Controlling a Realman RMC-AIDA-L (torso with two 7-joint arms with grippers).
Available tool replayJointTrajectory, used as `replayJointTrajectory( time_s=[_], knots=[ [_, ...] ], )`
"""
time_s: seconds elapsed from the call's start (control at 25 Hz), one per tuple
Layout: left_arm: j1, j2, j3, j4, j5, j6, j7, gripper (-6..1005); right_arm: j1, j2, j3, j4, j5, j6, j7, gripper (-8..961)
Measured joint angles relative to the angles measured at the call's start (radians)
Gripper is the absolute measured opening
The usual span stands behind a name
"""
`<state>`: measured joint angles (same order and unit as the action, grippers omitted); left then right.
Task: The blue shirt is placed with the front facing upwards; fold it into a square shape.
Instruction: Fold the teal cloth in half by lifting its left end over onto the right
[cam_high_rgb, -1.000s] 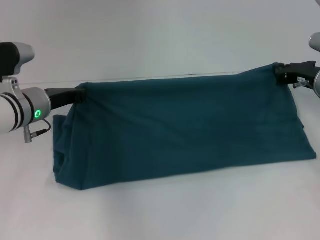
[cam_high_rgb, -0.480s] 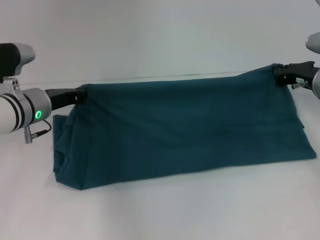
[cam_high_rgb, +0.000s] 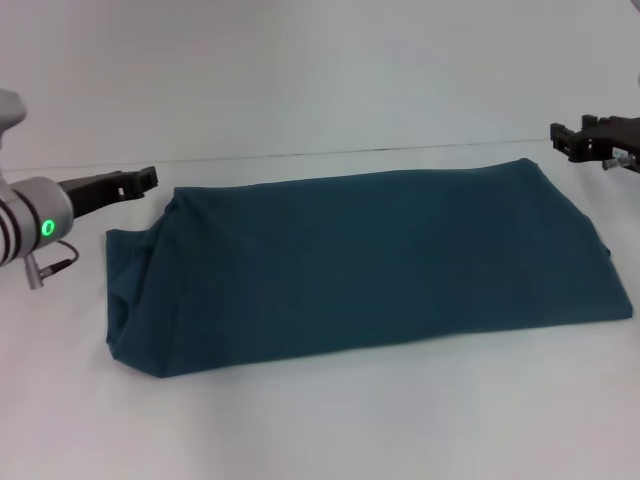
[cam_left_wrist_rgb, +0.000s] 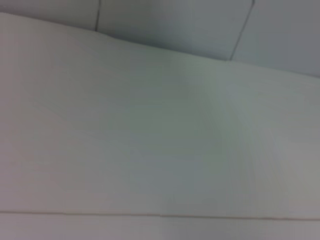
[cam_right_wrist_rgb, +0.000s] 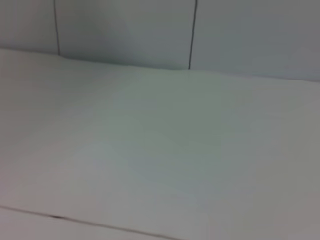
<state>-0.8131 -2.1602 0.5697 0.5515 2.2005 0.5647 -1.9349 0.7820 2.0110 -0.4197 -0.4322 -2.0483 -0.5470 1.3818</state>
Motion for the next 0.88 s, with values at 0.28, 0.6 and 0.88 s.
replayJointTrajectory(
  time_s=[0.28, 0.6, 0.88],
  knots=[
    [0.061, 0.002, 0.006, 0.053, -0.068, 0.094, -0.002, 541, -0.05, -0.026, -0.005, -0.015, 0.001, -0.124, 0.119, 590],
    [0.157, 0.008, 0.007, 0.158, -0.075, 0.376, -0.003, 708, -0.169, -0.03, -0.049, -0.157, -0.028, -0.384, 0.31, 686],
    [0.231, 0.01, 0.008, 0.22, -0.062, 0.514, -0.009, 726, -0.25, -0.046, -0.06, -0.262, -0.046, -0.598, 0.45, 687]
  ],
)
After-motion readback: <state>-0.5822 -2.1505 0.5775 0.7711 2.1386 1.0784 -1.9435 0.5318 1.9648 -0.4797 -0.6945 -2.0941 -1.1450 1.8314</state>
